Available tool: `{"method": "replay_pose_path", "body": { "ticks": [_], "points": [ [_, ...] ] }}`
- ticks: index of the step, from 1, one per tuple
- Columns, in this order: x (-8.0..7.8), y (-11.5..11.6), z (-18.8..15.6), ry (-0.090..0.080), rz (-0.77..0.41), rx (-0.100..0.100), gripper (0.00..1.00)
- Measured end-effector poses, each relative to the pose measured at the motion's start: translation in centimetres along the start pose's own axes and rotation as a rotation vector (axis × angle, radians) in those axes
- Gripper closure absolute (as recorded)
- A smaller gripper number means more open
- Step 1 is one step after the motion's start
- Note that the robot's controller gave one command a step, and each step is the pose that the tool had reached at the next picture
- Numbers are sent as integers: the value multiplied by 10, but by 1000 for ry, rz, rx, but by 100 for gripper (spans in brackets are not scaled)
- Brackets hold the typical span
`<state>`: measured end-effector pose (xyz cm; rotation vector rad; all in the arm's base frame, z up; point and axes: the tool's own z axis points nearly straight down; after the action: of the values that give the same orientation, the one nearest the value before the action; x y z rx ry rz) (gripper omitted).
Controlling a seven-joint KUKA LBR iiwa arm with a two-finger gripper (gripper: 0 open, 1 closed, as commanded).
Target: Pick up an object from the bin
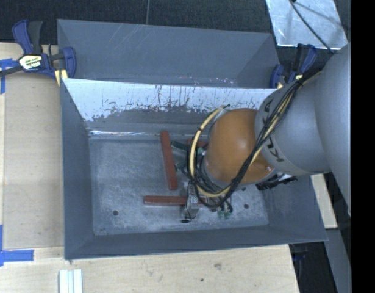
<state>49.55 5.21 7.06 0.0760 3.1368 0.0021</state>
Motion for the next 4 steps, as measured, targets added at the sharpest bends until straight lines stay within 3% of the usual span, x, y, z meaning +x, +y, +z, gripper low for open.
{"method": "replay_pose_path", "body": {
  "ticks": [1,2,3,4],
  "points": [
    [1,0,1,2,1,1,0],
    [0,0,0,0,1,0,100],
    [-4,-1,-146,-7,-37,0,100],
    [-3,-1,-141,1,-36,1,100]
  ]
}}
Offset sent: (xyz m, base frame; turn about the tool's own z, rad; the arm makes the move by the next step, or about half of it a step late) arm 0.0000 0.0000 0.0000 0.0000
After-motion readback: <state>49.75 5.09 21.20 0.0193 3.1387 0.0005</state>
